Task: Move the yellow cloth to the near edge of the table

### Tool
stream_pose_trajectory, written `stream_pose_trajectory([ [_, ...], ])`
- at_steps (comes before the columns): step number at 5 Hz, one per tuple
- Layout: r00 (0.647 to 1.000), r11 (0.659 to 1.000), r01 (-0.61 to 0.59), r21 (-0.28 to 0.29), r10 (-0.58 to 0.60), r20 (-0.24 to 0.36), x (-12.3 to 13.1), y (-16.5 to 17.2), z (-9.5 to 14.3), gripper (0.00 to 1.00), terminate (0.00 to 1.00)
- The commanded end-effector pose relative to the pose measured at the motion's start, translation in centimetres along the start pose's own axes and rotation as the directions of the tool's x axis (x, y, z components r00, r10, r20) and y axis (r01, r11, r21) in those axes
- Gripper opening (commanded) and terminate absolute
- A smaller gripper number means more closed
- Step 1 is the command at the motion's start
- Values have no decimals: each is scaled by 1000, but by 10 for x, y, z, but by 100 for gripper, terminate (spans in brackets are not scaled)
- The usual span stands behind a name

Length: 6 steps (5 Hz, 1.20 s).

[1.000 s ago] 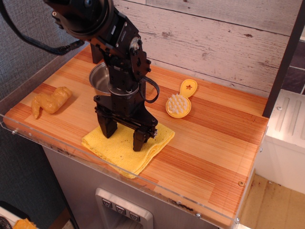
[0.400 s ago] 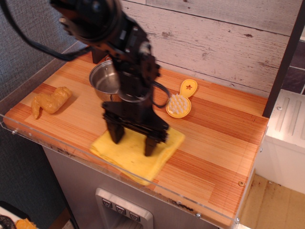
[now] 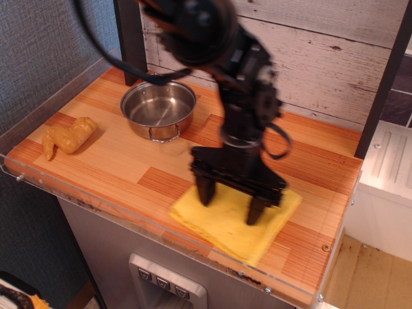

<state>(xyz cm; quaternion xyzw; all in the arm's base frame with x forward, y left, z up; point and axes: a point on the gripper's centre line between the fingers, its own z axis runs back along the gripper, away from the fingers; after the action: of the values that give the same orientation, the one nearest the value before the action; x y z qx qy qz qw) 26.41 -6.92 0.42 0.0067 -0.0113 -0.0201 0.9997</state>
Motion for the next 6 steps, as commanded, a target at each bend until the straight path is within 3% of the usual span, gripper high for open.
stream_pose_trajectory([
  [1,998,999,-53,-2,53,-45,5,-50,0,100,0],
  [4,986,984,-167,57,167,10,13,-38,33,100,0],
  [6,992,999,-45,-11,46,115,14,-31,73,100,0],
])
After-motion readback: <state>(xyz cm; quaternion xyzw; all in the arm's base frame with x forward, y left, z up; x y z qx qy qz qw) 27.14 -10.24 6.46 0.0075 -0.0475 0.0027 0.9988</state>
